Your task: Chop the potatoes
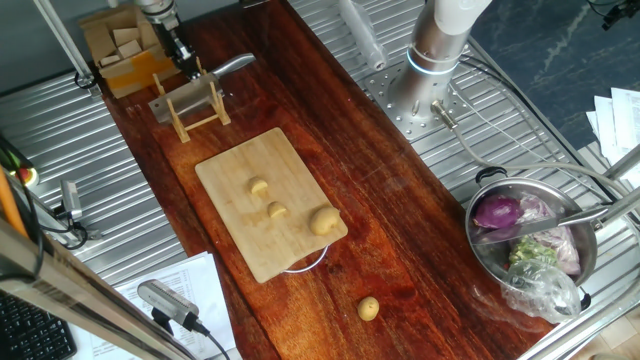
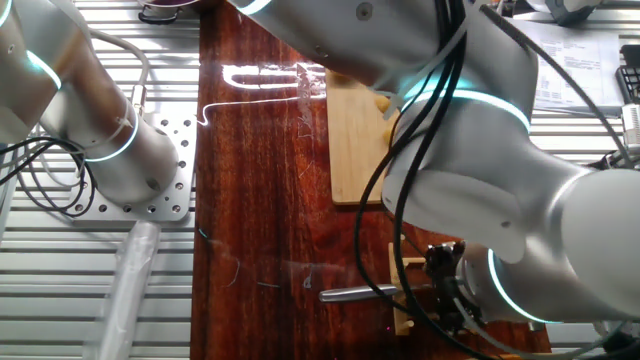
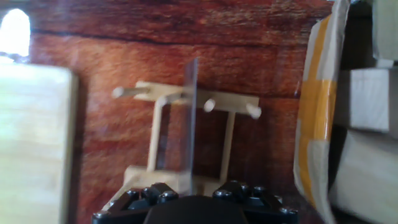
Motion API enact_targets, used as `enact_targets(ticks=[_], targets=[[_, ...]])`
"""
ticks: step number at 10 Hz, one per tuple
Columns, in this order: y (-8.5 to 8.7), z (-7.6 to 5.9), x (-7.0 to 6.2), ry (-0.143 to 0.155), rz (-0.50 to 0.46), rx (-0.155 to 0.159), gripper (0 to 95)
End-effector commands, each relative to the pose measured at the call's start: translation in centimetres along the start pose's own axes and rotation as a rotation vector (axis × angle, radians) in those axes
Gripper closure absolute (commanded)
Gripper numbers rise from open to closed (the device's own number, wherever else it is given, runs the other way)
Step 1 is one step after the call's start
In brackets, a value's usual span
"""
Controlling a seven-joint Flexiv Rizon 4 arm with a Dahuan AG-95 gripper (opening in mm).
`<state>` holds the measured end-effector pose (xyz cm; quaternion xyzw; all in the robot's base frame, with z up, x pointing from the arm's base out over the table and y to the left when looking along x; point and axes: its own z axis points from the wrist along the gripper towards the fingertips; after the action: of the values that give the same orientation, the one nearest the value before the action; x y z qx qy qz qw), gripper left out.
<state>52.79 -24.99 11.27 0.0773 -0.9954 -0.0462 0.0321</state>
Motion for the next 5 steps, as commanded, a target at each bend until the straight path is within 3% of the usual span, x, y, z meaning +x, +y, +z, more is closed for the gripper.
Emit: enact_targets(ticks=[1,5], targets=[[-0.1,0.1,-0.2,-0.005,-0.009,-0.019,38.0],[-0.5,2.4,-0.6,-0.026,-0.016,-0.026,38.0]])
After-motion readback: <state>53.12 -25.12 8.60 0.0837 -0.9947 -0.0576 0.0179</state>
